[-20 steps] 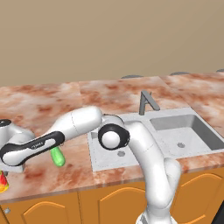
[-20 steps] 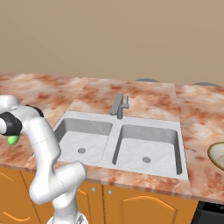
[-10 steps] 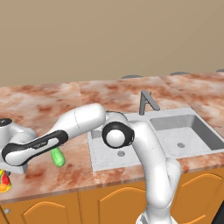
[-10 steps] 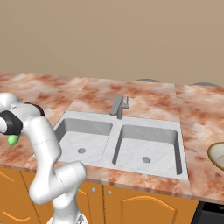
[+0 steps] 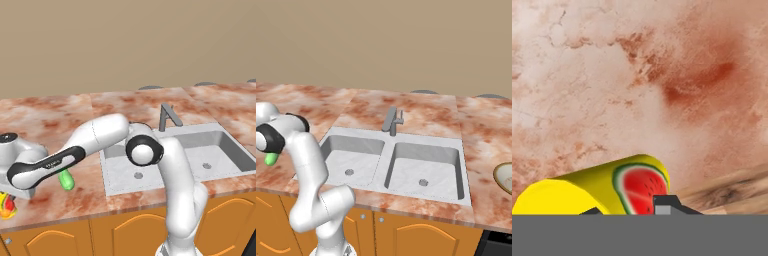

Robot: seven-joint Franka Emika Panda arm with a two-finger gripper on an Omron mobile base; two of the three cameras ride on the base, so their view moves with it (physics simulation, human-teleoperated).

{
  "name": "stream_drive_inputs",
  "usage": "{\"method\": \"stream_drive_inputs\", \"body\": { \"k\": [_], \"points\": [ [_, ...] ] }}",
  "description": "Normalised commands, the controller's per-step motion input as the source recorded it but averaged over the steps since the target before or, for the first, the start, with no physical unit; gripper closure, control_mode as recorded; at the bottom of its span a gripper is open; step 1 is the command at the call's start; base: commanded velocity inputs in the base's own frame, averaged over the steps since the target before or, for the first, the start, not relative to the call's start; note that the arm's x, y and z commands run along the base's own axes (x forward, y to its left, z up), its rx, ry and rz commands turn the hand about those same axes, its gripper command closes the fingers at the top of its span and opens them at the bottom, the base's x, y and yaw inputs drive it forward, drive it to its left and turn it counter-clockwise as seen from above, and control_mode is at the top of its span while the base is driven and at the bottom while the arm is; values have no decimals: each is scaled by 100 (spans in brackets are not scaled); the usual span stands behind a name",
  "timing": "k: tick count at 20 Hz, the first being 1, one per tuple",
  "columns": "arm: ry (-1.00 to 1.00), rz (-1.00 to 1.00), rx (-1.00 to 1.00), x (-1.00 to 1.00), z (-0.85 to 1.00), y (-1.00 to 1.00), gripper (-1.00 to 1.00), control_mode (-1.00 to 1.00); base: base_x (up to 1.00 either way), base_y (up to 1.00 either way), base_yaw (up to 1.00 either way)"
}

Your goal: Remove the corn and garlic from the sink. Then move the bowl and cup from the counter to the sink for washing.

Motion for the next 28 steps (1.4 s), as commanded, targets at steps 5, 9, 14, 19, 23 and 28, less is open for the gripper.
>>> {"method": "stream_drive_inputs", "body": {
  "k": [5, 9, 14, 19, 23, 28],
  "points": [
    [-1, -3, 0, -13, 19, -23, 100, -100, 0, 0, 0],
    [-8, -3, 0, -4, 12, -31, 100, -100, 0, 0, 0],
    [-5, -3, 0, -4, 16, -28, 100, -100, 0, 0, 0],
    [-4, -1, 0, -6, 22, -29, 100, -100, 0, 0, 0],
    [0, -6, 0, 0, 23, -30, 100, -100, 0, 0, 0],
    [0, -14, 0, 0, 21, -32, 100, -100, 0, 0, 0]
  ]
}}
